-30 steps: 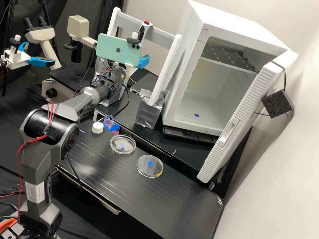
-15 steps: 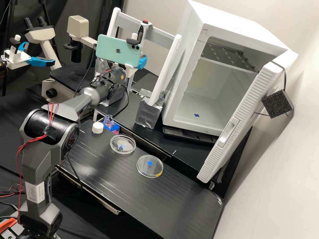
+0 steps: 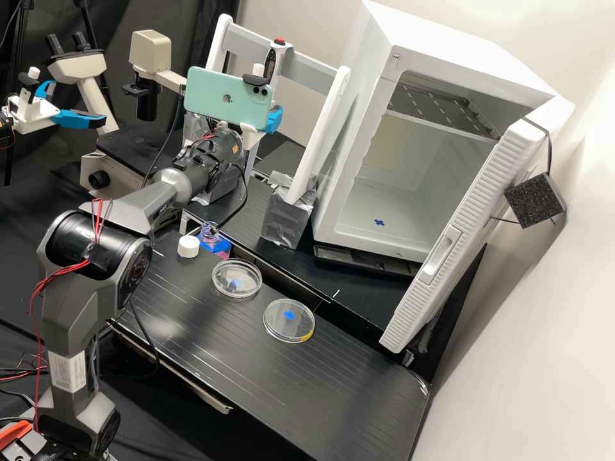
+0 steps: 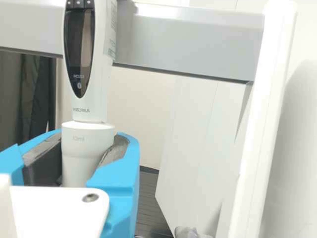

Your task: Use the pipette

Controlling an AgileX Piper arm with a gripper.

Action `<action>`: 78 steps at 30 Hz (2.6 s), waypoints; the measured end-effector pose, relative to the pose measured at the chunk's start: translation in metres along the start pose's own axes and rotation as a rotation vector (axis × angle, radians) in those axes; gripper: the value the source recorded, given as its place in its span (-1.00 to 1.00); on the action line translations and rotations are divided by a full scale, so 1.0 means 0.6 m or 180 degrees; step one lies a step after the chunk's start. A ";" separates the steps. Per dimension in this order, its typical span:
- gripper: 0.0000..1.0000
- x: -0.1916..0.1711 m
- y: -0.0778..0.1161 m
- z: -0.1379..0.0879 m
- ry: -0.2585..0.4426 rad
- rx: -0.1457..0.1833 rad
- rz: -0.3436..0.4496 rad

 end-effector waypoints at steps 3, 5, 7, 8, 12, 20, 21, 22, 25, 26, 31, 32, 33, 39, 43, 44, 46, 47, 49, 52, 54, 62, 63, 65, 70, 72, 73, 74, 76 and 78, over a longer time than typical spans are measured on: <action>-1.00 -0.002 0.000 -0.003 -0.0003 -0.0016 -0.0010; -1.00 -0.004 0.002 -0.004 -0.0008 -0.0034 -0.0015; -1.00 -0.005 0.003 -0.004 -0.0014 -0.0033 -0.0008; -1.00 -0.005 0.003 -0.004 -0.0017 -0.0036 -0.0007; -1.00 -0.005 0.004 -0.003 -0.0033 -0.0062 0.0000; -1.00 -0.002 0.016 -0.011 -0.0049 0.0053 -0.0001; -1.00 -0.002 0.018 -0.013 -0.0038 0.0053 0.0012; -1.00 -0.002 0.020 -0.014 -0.0029 0.0054 0.0023; -1.00 -0.004 0.027 -0.020 0.0001 0.0057 0.0059; -1.00 -0.005 0.030 -0.020 0.0004 0.0057 0.0071; -1.00 -0.016 0.054 -0.020 0.0010 0.0105 0.0188; -1.00 -0.019 0.059 -0.022 0.0025 0.0140 0.0211; -1.00 -0.022 0.063 -0.023 0.0038 0.0179 0.0228; -1.00 -0.053 0.076 -0.018 0.0132 0.0258 0.0339; -1.00 -0.091 0.072 -0.013 0.0205 0.0290 0.0442; -1.00 -0.101 0.068 -0.013 0.0230 0.0291 0.0459; -1.00 -0.119 0.061 -0.013 0.0291 0.0295 0.0497; -1.00 -0.127 0.054 -0.011 0.0298 0.0304 0.0488; -1.00 -0.144 0.045 -0.011 0.0352 0.0310 0.0506; -1.00 -0.165 0.026 -0.009 0.0392 0.0289 0.0517; -1.00 -0.178 0.011 -0.003 0.0366 0.0315 0.0526; -1.00 -0.199 -0.033 0.021 0.0277 0.0273 0.0489; -1.00 -0.200 -0.037 0.024 0.0269 0.0274 0.0474; -1.00 -0.204 -0.048 0.030 0.0237 0.0270 0.0425; -1.00 -0.206 -0.059 0.033 0.0234 0.0266 0.0374; -1.00 -0.205 -0.060 0.034 0.0239 0.0268 0.0382; -1.00 -0.204 -0.061 0.035 0.0234 0.0282 0.0396; -1.00 -0.203 -0.062 0.034 0.0250 0.0286 0.0415; -1.00 -0.201 -0.066 0.039 0.0229 0.0294 0.0439; -1.00 -0.199 -0.070 0.042 0.0201 0.0334 0.0457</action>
